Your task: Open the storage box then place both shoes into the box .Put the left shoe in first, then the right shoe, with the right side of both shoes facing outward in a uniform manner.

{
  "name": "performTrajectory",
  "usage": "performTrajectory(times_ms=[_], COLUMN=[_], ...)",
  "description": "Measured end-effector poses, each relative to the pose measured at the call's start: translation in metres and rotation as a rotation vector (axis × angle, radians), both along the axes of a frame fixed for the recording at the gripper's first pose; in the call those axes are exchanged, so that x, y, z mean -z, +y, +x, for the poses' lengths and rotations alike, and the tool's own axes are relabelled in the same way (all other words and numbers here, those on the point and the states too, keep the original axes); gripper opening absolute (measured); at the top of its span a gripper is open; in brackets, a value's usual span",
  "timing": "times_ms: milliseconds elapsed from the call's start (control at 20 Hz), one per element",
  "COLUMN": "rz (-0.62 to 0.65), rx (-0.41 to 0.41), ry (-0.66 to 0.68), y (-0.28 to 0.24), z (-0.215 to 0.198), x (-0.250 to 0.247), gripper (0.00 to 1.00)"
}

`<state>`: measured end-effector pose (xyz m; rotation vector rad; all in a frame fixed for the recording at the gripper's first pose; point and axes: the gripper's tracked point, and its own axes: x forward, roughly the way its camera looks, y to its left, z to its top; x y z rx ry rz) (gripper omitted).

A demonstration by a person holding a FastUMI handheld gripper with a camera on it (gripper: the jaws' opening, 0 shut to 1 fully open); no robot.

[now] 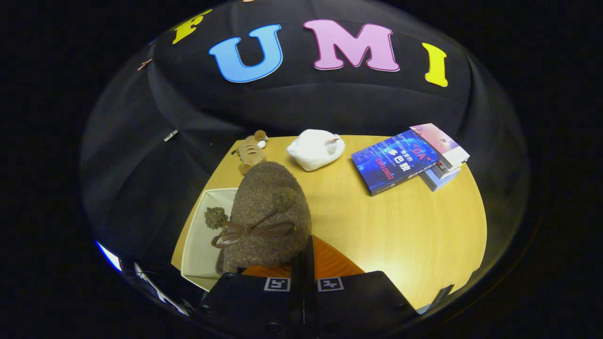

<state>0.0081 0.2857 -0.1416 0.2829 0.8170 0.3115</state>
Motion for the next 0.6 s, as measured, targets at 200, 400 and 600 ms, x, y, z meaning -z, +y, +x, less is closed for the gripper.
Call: performTrajectory(times_ms=[200, 400, 600], rz=[0.005, -0.086, -0.239], rx=[-0.04, -0.071, -0.053], ry=[0.026, 0.071, 0.129], y=[0.066, 0.106, 0.11], z=[-0.003, -0.005, -0.006], x=[-0.004, 0.026, 0.066], gripper=[0.06, 0.06, 0.06])
